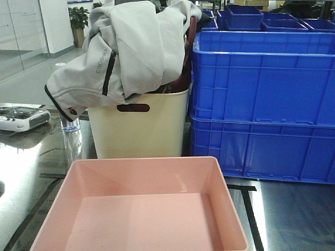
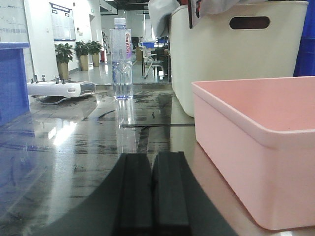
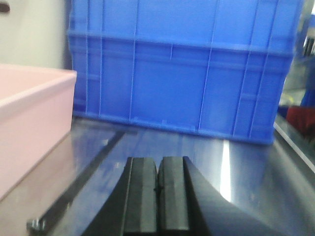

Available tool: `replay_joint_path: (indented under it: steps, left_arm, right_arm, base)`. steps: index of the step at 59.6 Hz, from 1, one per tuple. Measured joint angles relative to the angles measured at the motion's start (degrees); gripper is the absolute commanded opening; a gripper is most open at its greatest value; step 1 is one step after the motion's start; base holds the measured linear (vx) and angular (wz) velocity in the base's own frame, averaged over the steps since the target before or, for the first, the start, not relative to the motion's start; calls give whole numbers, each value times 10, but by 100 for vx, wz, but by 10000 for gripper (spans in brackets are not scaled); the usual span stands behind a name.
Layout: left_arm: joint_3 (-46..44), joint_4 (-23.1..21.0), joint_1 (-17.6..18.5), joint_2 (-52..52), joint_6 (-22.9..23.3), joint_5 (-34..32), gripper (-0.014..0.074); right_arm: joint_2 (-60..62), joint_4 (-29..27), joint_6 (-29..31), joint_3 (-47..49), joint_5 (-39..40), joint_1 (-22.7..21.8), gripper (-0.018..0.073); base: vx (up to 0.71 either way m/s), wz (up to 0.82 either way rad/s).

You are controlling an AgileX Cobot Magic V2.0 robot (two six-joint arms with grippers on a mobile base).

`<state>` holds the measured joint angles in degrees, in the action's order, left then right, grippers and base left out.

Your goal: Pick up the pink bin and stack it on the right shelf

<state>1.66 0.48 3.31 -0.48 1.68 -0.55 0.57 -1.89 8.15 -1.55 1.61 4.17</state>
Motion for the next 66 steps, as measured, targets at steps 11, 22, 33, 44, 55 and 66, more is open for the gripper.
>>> replay_joint_path:
  steps: [11, 22, 33, 44, 55, 66]
  left_arm:
    - [0, 0, 0, 0, 0, 0, -6]
    - [0, 0, 0, 0, 0, 0, -6]
    - [0, 0, 0, 0, 0, 0, -6]
    - [0, 0, 0, 0, 0, 0, -6]
    - [0, 0, 0, 0, 0, 0, -6]
    - [0, 0, 0, 0, 0, 0, -6]
  right_arm:
    - [0, 43, -62, 0, 13, -3, -9]
    - [0, 55, -87, 0, 14, -26, -9]
    - [0, 55, -87, 0, -4, -11, -9]
    - [0, 55, -86, 0, -20, -9, -9]
    - [0, 55, -86, 0, -21, -9, -9]
    - [0, 55, -86, 0, -21, -9, -9]
  base:
    - [0, 0]
    - [0, 0]
    - [0, 0]
    - [0, 0]
    - [0, 0]
    - [0, 0]
